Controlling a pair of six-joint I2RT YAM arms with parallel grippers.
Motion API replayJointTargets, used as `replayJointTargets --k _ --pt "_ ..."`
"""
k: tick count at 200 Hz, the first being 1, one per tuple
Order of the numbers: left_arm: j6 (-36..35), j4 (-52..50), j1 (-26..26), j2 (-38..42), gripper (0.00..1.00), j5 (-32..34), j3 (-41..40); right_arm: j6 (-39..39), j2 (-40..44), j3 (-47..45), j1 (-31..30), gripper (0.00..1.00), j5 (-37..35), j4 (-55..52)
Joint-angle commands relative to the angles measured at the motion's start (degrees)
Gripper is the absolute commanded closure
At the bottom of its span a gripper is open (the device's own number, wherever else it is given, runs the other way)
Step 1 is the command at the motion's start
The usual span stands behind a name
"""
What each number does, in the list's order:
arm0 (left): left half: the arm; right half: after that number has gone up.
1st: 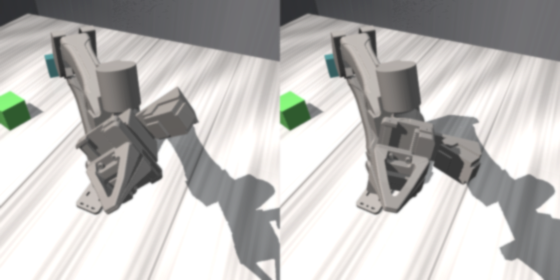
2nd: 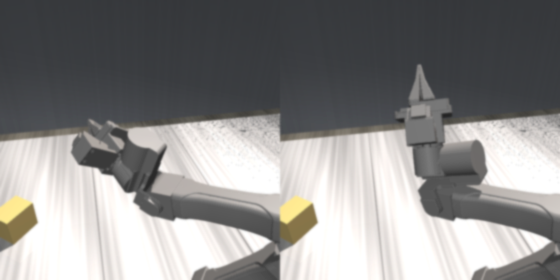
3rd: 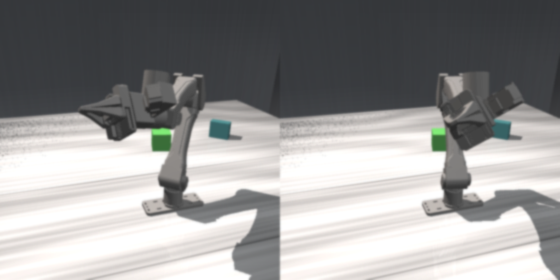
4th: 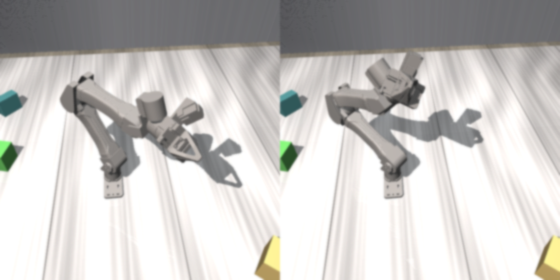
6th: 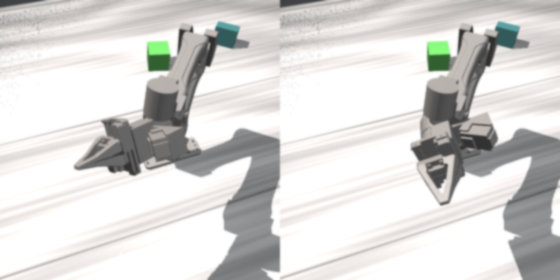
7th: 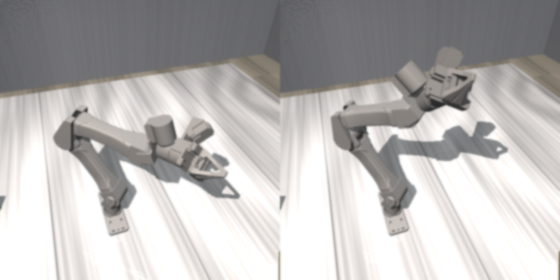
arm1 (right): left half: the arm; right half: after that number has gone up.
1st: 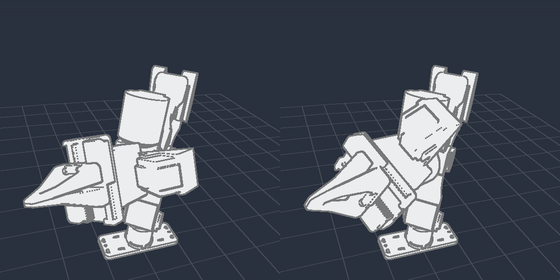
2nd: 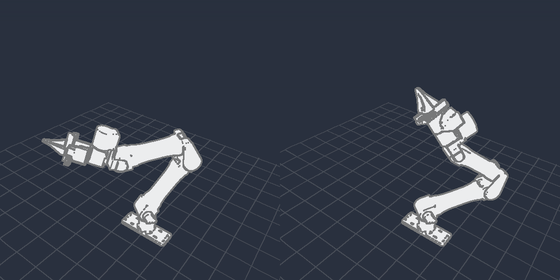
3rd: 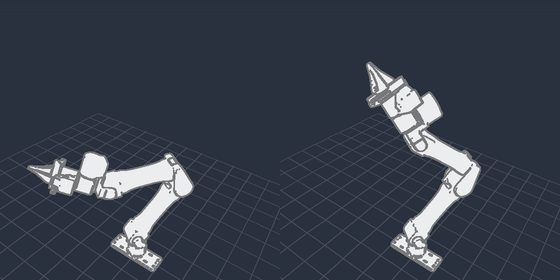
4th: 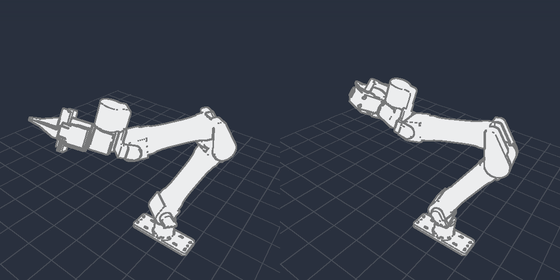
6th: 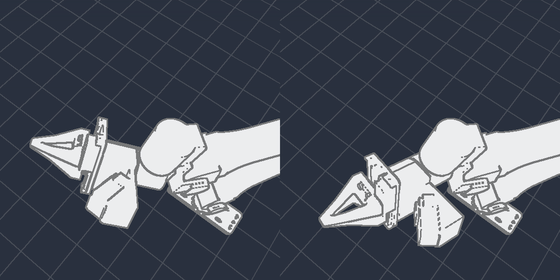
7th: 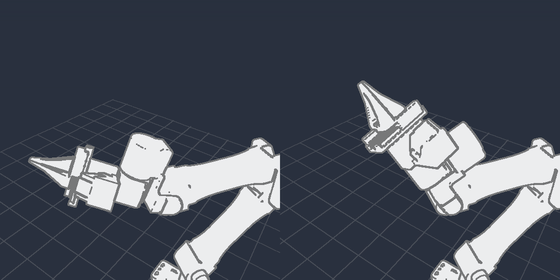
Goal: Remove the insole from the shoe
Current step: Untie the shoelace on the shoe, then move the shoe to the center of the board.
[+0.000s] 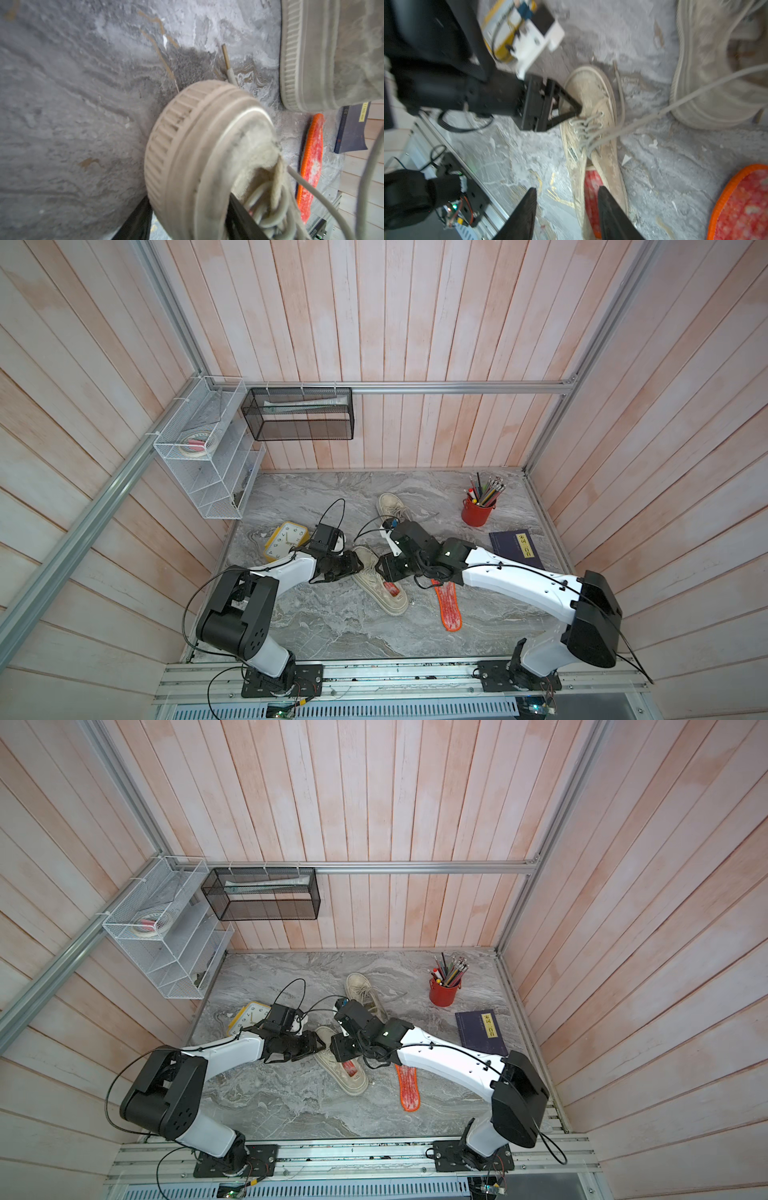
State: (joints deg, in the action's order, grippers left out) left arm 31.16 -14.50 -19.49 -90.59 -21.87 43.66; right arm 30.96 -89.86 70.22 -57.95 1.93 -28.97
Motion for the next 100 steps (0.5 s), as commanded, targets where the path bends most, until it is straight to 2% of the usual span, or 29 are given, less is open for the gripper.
replayJointTargets --k 1,36,66,100 --pt "0.5 -1.8 0.5 -0.8 0.41 2.0 2.0 -2.7 -2.5 1.7 0.6 0.53 0.6 -6.7" --pt "2.4 -2.3 1.1 3.6 0.37 5.3 5.3 -3.6 -8.2 3.9 0.6 0.58 -0.9 -9.2" --pt "4.6 -4.1 1.4 7.7 0.35 7.4 7.1 -3.2 -10.6 4.3 0.6 0.68 -4.6 -9.3" --pt "9.2 -6.2 1.4 13.9 0.35 5.5 5.9 -2.8 -12.9 5.2 0.6 0.82 -4.9 -6.0"
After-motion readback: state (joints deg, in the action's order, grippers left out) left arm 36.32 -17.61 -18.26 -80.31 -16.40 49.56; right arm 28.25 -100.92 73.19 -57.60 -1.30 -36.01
